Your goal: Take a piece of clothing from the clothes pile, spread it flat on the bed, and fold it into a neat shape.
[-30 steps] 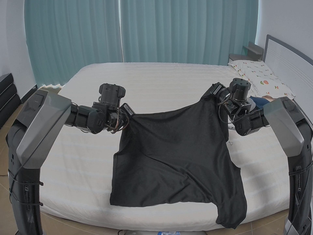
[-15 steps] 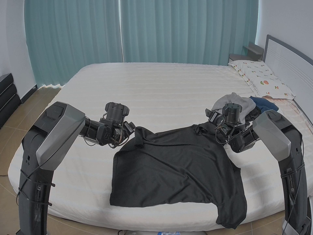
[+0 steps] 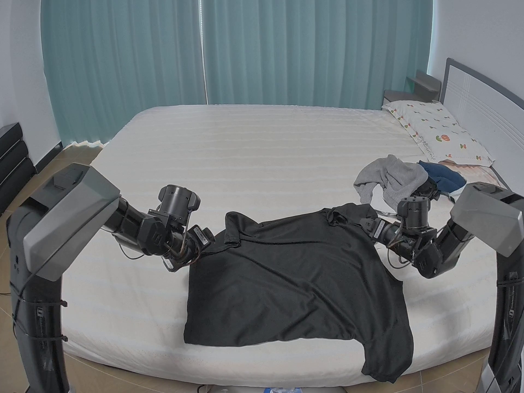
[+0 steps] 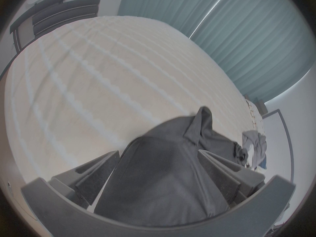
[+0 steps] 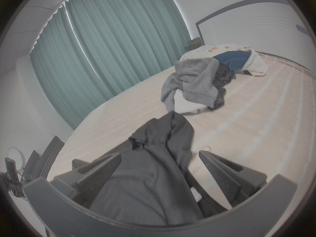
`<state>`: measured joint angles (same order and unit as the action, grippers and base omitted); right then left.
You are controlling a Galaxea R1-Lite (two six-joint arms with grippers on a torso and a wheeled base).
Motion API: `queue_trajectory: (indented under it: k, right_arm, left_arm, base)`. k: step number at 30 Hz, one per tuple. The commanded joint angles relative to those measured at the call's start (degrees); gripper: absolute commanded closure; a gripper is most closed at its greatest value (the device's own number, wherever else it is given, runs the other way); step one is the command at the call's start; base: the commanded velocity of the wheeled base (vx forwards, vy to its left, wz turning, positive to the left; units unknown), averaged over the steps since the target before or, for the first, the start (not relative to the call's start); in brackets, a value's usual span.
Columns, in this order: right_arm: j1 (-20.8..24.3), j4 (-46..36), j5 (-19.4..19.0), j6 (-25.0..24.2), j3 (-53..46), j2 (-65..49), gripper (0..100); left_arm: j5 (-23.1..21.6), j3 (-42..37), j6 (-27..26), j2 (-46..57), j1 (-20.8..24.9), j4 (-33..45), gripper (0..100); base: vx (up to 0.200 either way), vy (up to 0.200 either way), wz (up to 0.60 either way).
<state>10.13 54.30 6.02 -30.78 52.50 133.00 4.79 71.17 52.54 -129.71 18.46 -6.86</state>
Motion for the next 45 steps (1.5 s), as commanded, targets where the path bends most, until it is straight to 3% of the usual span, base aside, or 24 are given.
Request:
queue_trajectory:
  k: [1,4,10,14,17,28,36,45]
  right_arm:
    - [-2.0,6.2,-8.1,-4.6,-20.3,-14.6,0]
    - [-2.5,9.2,-11.0,-7.1,-27.0,-15.7,0]
    - [-2.4,18.4,-12.8,-7.8,-38.5,-14.9,0]
    - [-4.1,27.4,-19.9,-8.1,-46.9,-12.7,0]
    - [-4.4,33.4,-22.0,-8.1,-50.6,-10.5,0]
    - [-4.5,35.4,-22.4,-8.2,-52.4,-5.5,0]
    - [-4.3,35.4,-22.4,-9.9,-52.4,-5.6,0]
    - [-4.0,35.4,-22.4,-11.3,-52.2,-5.2,0]
  left_arm:
    - [-3.7,-18.9,1.6,16.7,2.4,-6.9,0]
    - [-4.4,-24.7,1.6,18.2,2.5,-11.2,0]
    - [-4.3,-34.2,3.8,20.8,4.2,-17.9,0]
    - [-4.5,-42.8,6.8,22.4,4.7,-29.4,0]
    - [-5.1,-46.1,9.1,21.2,6.5,-35.6,0]
    - [-6.4,-51.1,10.7,14.3,8.4,-44.3,0]
    - [-7.8,-51.3,15.2,14.0,8.4,-46.7,0]
    - [-8.0,-51.2,15.3,13.9,9.4,-46.7,0]
  base:
    - [0.0,0.0,0.0]
    - [0.0,0.0,0.0]
    - [0.0,0.0,0.0]
    - [-0.1,0.0,0.0]
    - [-0.2,0.0,0.0]
    - [-0.073,0.0,0.0]
    - [0.0,0.0,0.0]
    - [0.0,-0.2,0.0]
